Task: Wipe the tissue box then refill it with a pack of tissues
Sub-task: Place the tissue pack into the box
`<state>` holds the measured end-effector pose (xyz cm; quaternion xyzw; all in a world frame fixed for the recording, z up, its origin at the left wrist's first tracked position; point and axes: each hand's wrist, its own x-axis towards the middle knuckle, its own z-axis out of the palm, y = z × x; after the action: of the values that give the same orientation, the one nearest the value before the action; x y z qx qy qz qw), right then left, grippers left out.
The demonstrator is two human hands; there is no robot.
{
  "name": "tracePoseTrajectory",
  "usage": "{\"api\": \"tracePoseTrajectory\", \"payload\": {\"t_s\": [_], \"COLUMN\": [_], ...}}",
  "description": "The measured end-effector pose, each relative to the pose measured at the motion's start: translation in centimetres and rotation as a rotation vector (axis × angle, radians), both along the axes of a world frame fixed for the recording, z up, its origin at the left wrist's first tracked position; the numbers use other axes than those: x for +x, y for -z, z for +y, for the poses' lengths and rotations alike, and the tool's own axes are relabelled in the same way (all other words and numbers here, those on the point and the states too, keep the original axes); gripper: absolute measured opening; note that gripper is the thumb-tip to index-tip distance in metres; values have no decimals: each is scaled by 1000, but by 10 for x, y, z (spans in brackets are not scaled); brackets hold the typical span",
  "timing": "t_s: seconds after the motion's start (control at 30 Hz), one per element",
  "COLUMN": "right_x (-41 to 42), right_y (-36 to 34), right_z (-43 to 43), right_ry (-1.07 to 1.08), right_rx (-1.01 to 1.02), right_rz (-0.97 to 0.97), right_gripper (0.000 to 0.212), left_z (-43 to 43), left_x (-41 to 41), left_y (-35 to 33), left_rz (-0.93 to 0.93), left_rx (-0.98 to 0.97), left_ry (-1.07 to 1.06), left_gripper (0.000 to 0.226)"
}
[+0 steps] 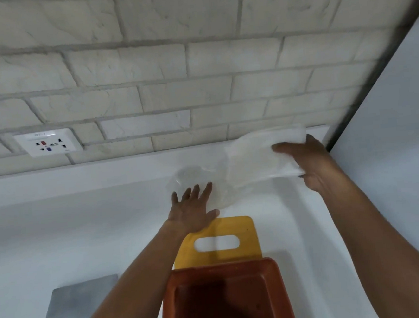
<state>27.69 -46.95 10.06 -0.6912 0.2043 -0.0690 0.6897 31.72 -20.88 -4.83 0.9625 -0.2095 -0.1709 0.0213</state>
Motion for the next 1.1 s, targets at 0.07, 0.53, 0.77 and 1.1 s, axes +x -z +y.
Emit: {"api": "tracePoseTrajectory", "payload": {"t_s": [0.07,0.53,0.77,1.1], "right_x": [-10,-32,-49,-53], "right_y": [-31,-14,8,19], "right_z": [1,58,59,53], "right_ry": [-15,-182,-210,-187], "right_rx": [55,421,311,248], "right_rz": [-110,5,79,80], "right_gripper": [26,39,46,53], "left_z": [-3,-14,18,46], "left_x": [1,-56,-74,-71], "left_y": [2,-83,-92,-95], "left_rz": [6,742,949,755], "left_rx": [52,-1832,-2254,-1504], "left_ry": [20,-675,-836,-883], "left_gripper": [87,28,74,48]}}
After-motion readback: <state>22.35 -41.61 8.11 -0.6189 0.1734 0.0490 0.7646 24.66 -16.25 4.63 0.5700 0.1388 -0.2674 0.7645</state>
